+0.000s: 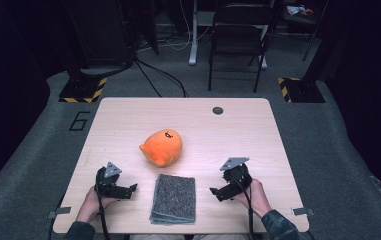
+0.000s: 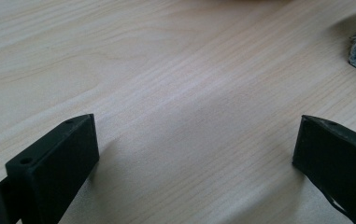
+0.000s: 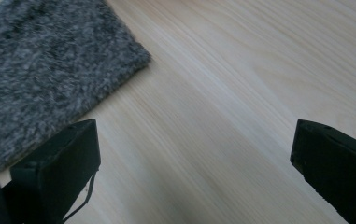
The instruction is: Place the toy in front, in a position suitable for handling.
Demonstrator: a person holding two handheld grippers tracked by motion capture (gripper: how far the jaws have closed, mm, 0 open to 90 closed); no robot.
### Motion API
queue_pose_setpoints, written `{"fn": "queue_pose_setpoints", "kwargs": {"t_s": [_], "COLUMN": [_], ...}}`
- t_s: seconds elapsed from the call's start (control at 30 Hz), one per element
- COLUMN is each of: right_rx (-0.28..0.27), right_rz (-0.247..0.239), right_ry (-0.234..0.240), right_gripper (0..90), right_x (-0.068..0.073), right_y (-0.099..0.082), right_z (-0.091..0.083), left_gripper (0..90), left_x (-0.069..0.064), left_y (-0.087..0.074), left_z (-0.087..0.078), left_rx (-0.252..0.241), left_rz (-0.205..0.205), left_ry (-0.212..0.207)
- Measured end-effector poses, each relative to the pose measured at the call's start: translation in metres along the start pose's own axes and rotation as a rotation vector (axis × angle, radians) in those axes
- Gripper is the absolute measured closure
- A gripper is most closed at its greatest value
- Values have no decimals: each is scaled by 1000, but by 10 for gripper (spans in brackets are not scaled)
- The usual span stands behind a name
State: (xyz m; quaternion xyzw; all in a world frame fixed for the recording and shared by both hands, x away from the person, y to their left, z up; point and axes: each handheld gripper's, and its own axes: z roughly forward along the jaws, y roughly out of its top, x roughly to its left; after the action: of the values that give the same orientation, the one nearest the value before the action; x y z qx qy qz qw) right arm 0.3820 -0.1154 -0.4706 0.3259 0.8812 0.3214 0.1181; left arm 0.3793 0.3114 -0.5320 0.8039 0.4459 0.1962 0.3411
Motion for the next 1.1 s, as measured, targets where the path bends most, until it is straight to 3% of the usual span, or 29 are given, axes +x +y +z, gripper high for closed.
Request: {"fn": "queue_pose_setpoints", "kwargs": {"t_s": [0.6,0.97,1.1], "right_rx": [-19,28,32], "right_rz": [-118,-192,-198], "right_ry": [105,153,158], "right_gripper": [0,0,0], "right_x": [48,69,74], "right_y": [39,51,53], "right_z": [31,56,63], "left_gripper": [0,0,0], "left_x": [0,0,0], "left_y": [0,0,0], "left_z": [0,0,0], "left_rx": [-2,-1,-1], "left_rz": [0,-2,-1], "left_ry": [0,0,0]}}
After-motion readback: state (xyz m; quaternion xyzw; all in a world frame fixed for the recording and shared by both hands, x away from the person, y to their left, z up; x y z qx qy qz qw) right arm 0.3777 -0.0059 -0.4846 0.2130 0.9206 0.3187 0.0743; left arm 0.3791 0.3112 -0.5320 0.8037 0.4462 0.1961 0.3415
